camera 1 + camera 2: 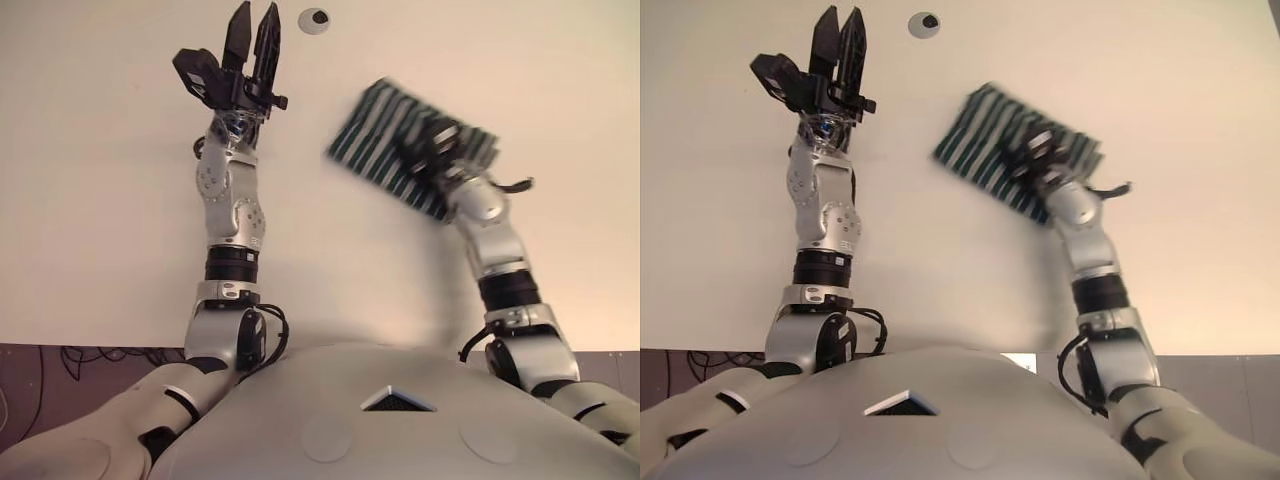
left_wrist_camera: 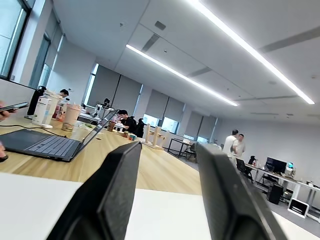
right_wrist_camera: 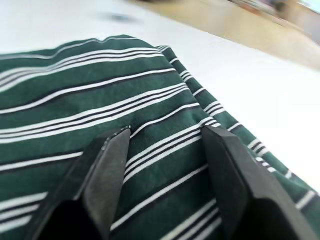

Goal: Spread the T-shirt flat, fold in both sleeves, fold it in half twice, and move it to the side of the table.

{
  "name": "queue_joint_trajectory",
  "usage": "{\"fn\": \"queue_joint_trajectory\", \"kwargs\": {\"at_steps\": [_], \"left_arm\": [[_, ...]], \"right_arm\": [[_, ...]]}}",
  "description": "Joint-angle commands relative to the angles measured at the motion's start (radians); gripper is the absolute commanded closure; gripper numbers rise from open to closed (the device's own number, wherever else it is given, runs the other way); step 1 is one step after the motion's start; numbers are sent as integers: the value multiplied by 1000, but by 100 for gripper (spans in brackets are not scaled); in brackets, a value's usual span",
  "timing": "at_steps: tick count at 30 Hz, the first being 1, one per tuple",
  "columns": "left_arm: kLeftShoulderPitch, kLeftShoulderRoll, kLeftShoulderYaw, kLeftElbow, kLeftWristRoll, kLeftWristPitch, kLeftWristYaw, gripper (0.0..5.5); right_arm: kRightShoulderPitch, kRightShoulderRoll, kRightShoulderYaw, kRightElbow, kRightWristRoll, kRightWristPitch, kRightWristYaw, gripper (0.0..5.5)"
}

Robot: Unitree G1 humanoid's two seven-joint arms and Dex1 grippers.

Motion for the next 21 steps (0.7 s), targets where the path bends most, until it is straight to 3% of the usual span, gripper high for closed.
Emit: {"fn": "queue_joint_trajectory", "kwargs": {"at_steps": [1, 7, 11, 21], "left_arm": [[23, -10, 7, 54, 7, -99, -68, 356], [50, -23, -6, 49, 65, -251, -84, 356], [25, -3, 58, 133, 206, -364, 108, 356], [-33, 72, 29, 387, 313, -567, 119, 356]], "right_arm": [[25, 1, -167, 68, 41, -52, -161, 293], [6, 40, -103, -47, -108, -567, -240, 293], [86, 81, -39, -138, -271, -900, -302, 293], [151, 201, 71, 50, -398, -1062, -385, 293]]}}
